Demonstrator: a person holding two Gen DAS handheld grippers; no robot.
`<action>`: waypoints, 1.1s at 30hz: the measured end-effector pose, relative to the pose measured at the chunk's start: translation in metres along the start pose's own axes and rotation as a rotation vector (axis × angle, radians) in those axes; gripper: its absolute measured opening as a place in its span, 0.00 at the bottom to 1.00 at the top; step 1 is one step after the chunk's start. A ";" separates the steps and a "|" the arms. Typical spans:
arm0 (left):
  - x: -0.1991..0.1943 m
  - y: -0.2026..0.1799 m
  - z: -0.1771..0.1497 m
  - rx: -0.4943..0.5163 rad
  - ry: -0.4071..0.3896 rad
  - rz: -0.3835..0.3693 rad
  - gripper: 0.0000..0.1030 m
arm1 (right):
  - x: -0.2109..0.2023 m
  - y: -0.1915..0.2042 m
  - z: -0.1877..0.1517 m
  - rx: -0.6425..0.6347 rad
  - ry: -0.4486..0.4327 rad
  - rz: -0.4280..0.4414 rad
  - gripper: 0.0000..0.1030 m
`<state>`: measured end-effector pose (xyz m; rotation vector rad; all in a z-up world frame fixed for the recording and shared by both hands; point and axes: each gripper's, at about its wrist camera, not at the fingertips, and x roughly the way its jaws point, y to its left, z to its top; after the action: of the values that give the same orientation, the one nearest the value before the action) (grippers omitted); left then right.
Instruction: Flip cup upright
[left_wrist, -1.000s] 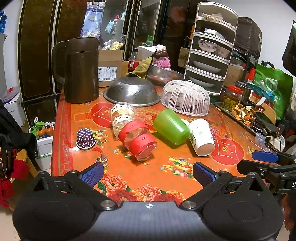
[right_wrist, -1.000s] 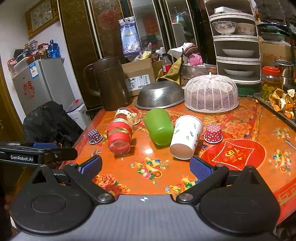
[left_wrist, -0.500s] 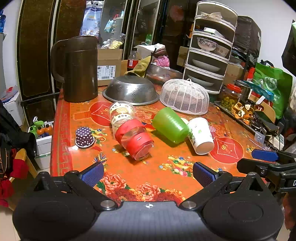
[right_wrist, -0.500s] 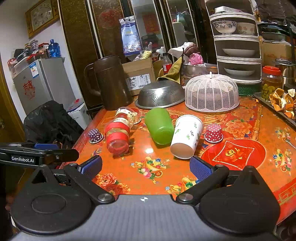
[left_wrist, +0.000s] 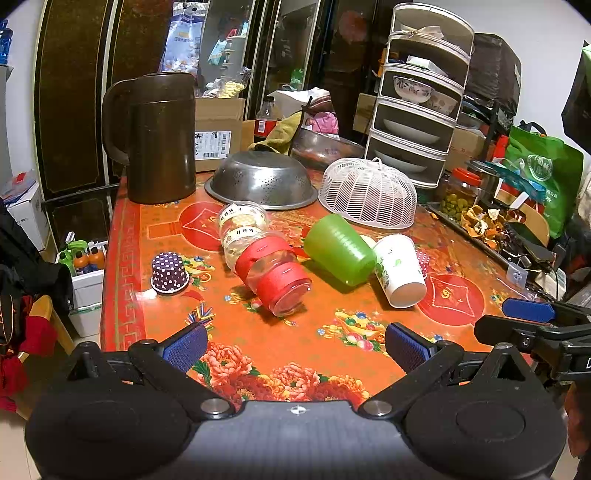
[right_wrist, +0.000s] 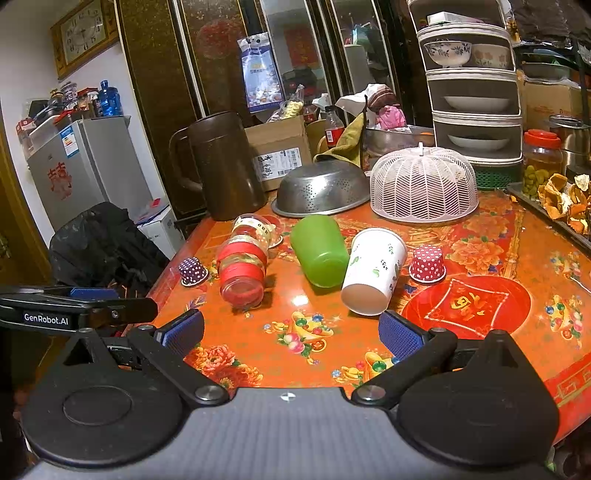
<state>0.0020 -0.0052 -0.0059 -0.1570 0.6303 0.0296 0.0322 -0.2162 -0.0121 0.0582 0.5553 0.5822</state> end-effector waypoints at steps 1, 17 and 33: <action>0.000 0.000 0.000 0.000 0.000 0.000 1.00 | 0.000 0.000 0.000 0.001 0.000 0.001 0.99; -0.002 -0.003 -0.002 -0.001 0.001 -0.004 1.00 | -0.001 0.000 -0.001 0.003 0.003 0.000 0.99; -0.002 -0.002 -0.002 -0.001 0.001 -0.004 1.00 | -0.001 0.001 -0.001 0.002 0.002 0.001 0.99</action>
<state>-0.0007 -0.0080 -0.0065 -0.1594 0.6307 0.0264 0.0304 -0.2163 -0.0126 0.0597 0.5577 0.5823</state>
